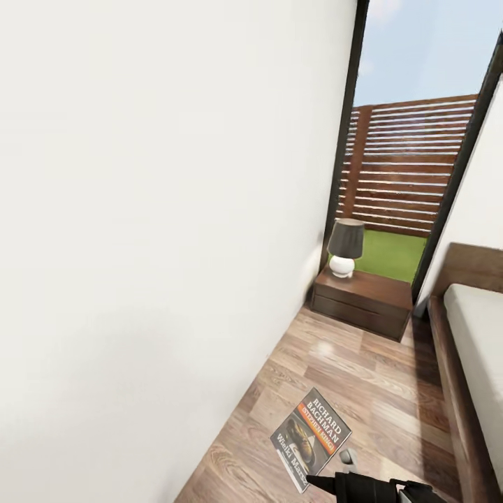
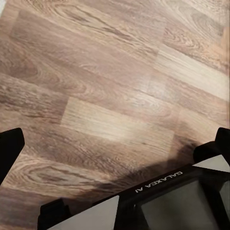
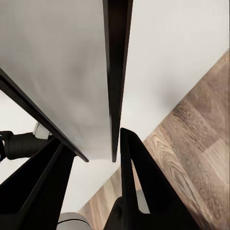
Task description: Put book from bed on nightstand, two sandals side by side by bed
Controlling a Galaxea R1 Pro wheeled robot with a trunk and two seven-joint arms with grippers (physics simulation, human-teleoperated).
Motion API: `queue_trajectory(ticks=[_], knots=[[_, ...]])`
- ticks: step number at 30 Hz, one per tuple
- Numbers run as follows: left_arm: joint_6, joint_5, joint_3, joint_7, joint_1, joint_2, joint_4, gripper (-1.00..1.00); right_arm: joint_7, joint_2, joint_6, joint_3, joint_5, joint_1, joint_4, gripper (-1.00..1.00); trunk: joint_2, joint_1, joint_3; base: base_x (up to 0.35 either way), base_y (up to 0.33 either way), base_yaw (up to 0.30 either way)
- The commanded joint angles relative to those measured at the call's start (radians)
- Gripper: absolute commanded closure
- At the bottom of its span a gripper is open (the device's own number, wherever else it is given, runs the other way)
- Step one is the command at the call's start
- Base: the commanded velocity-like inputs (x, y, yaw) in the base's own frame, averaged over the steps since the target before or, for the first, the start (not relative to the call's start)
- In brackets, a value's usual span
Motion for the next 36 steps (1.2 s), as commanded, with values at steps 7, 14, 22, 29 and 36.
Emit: queue_trajectory(ticks=[7,14,22,29,36], knots=[[-0.004,0.009,-0.009,-0.003,0.0,0.0,0.001,-1.0,0.001,-0.001,0.01,0.005,-0.012,-0.001,-0.001,1.0,-0.001,0.0,-0.001,0.0,0.0,-0.282],[-0.004,0.009,-0.009,-0.003,0.0,0.0,0.001,-1.0,0.001,-0.001,0.01,0.005,-0.012,-0.001,-0.001,1.0,-0.001,0.0,-0.001,0.0,0.0,-0.282],[-0.004,0.009,-0.009,-0.003,0.0,0.0,0.001,-1.0,0.001,-0.001,0.01,0.005,-0.012,-0.001,-0.001,1.0,-0.001,0.0,-0.001,0.0,0.0,-0.282],[-0.004,0.009,-0.009,-0.003,0.0,0.0,0.001,-1.0,0.001,-0.001,0.01,0.005,-0.012,-0.001,-0.001,1.0,-0.001,0.0,-0.001,0.0,0.0,-0.282],[-0.004,0.009,-0.009,-0.003,0.0,0.0,0.001,-1.0,0.001,-0.001,0.009,0.005,-0.012,-0.001,-0.001,1.0,-0.001,0.0,-0.001,0.04,0.0,-0.282]])
